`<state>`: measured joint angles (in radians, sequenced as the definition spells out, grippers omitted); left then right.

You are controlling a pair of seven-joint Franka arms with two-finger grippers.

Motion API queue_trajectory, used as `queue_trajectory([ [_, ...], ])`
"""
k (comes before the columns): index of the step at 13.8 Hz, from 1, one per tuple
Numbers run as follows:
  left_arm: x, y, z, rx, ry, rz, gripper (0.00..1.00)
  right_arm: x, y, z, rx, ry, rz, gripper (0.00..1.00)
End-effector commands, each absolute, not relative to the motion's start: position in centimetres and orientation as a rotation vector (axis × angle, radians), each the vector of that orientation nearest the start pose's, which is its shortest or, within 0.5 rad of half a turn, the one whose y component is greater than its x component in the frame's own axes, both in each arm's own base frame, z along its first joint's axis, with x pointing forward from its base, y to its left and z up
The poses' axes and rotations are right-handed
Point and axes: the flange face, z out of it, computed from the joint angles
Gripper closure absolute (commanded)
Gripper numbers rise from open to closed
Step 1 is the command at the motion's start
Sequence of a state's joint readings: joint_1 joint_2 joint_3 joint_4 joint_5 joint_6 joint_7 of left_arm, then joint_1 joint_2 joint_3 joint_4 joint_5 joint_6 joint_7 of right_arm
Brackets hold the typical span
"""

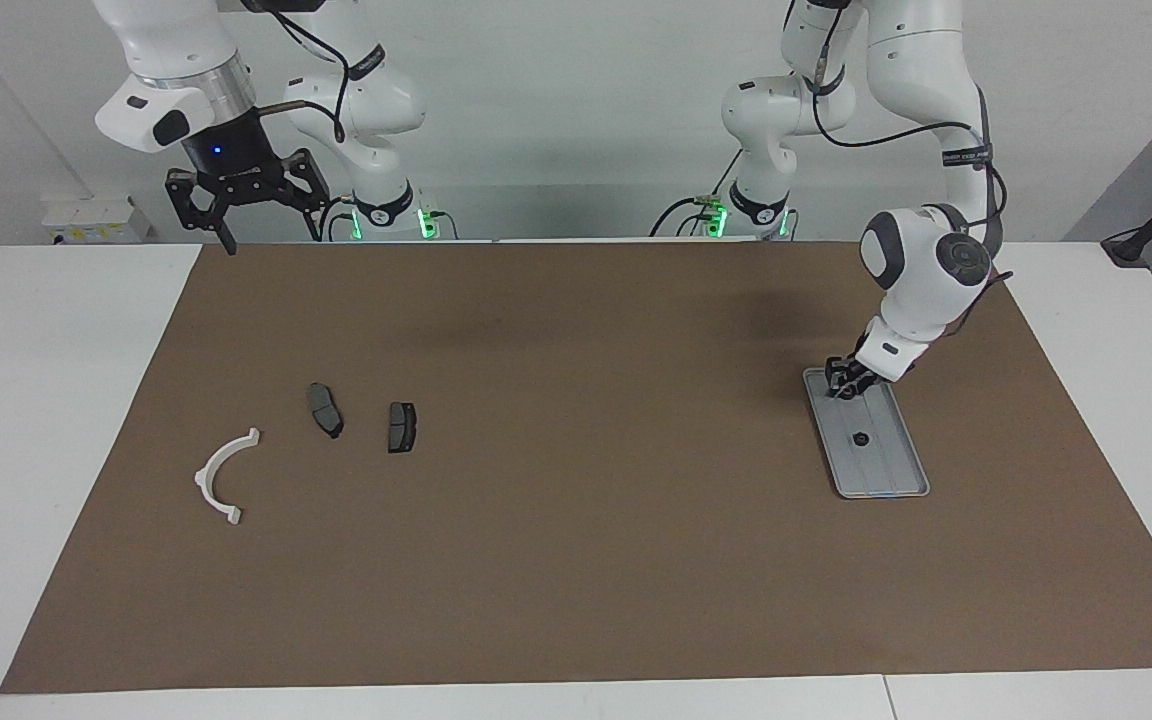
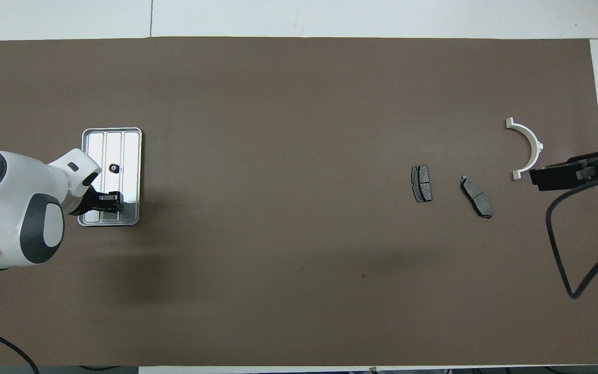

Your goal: Place bearing gear from tray to pile

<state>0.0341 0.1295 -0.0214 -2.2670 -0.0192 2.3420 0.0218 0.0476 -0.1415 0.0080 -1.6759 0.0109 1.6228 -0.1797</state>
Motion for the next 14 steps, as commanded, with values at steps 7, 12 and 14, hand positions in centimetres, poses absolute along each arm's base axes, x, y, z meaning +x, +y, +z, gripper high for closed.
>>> queue_trajectory([
  [7,54.6,-1.5,33.4,-3.151,-0.105,0.117,0.92,51.4,13.0,61.2,-3.088,-0.096,-0.147,0.04],
  [12,57.2,-15.1,39.1,-3.123,-0.376,0.097,0.92,52.3,16.6,55.9,-3.071,0.165,-0.14,0.0],
  [14,56.6,-21.9,40.0,-3.125,-0.442,0.055,0.92,53.4,17.0,53.7,-3.075,0.196,-0.113,0.0],
])
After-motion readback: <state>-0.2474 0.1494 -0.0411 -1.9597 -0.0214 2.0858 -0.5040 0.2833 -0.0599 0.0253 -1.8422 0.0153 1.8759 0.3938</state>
